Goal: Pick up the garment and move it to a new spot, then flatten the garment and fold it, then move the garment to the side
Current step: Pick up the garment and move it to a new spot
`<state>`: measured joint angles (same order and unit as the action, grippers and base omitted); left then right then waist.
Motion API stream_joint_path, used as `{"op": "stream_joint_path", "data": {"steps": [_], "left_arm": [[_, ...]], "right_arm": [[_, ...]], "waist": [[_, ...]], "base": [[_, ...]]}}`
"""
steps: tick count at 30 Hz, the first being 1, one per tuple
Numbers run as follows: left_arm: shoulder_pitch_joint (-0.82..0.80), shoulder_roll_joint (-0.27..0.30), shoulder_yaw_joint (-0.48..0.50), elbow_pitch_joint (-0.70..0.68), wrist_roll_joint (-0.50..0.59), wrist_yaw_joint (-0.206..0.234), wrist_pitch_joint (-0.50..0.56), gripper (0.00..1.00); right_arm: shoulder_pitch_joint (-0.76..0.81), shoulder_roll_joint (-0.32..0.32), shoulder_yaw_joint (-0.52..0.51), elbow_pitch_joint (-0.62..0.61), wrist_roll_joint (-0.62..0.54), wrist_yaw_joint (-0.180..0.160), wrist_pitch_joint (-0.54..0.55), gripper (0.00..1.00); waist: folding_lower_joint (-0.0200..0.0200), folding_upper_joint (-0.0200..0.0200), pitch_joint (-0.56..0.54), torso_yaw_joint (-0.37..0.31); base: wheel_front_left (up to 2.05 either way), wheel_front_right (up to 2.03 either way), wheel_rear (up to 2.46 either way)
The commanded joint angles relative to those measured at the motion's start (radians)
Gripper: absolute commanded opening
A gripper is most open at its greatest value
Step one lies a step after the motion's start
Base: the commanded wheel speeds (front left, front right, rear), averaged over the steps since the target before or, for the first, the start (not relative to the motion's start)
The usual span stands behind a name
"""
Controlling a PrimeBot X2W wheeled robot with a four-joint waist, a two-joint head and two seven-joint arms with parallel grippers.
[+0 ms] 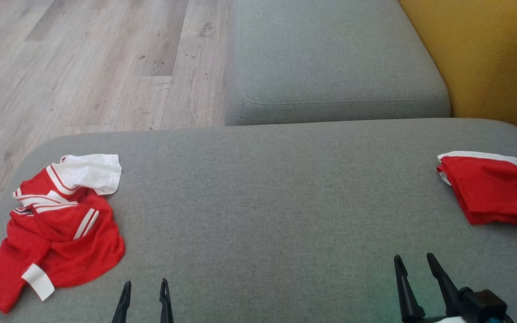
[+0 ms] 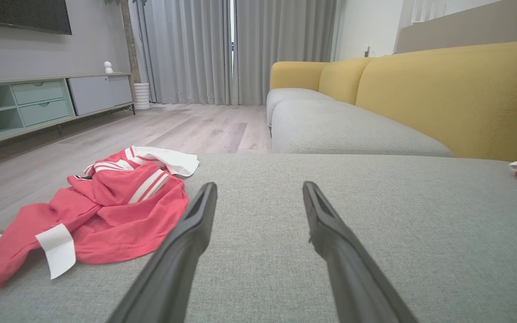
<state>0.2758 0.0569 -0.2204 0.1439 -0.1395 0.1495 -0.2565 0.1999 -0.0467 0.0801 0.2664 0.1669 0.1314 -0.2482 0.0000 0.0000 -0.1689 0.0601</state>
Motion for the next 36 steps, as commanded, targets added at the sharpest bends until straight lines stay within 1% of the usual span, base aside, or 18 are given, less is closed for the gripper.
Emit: {"op": "stream_joint_path", "data": {"steps": [1,5,8,12,21,22,29,36], "left_arm": [[-0.03,-0.006,0.04,-0.03,0.01,0.0,-0.005,1.0],[-0.031,-0.006,0.045,-0.029,0.011,-0.002,-0.005,1.0],[-0.035,-0.006,0.046,-0.029,0.015,-0.003,-0.005,1.0],[-0.045,-0.007,0.046,-0.03,0.016,-0.003,-0.005,1.0],[-0.048,-0.007,0.064,-0.039,0.02,-0.01,-0.005,1.0],[-0.048,-0.007,0.064,-0.039,0.02,-0.01,-0.005,1.0],[-0.044,-0.007,0.081,-0.045,0.024,-0.012,-0.005,1.0],[-0.056,-0.007,0.088,-0.075,0.0,0.012,-0.005,1.0]], "right_arm": [[-0.033,-0.005,0.023,-0.032,-0.003,-0.001,-0.014,1.0],[-0.029,-0.005,0.028,-0.033,0.003,-0.001,-0.014,1.0],[-0.029,-0.005,0.04,-0.038,0.015,-0.001,-0.014,1.0],[-0.027,-0.005,0.052,-0.047,0.021,-0.001,-0.014,1.0],[-0.039,-0.004,0.075,-0.059,0.033,-0.001,-0.014,1.0],[-0.039,-0.004,0.075,-0.059,0.033,-0.001,-0.014,1.0],[-0.049,-0.004,0.088,-0.06,0.045,-0.001,-0.014,1.0],[-0.084,-0.004,0.108,-0.05,0.034,-0.001,-0.014,1.0]], "waist": [[0.0,0.0,0.0,0.003],[0.0,0.0,0.001,0.021],[0.0,0.0,0.005,0.049],[0.0,0.0,0.015,0.108],[0.0,0.0,0.041,0.269],[0.0,0.0,0.041,0.269],[0.0,0.0,0.05,0.363],[0.0,0.0,0.093,0.405]], "base": [[0.0,0.0,0.0],[0.0,0.0,0.0],[0.0,0.0,0.0],[0.0,0.0,0.0],[0.0,0.0,0.0],[0.0,0.0,0.0],[0.0,0.0,0.0],[0.0,0.0,0.0]]}}
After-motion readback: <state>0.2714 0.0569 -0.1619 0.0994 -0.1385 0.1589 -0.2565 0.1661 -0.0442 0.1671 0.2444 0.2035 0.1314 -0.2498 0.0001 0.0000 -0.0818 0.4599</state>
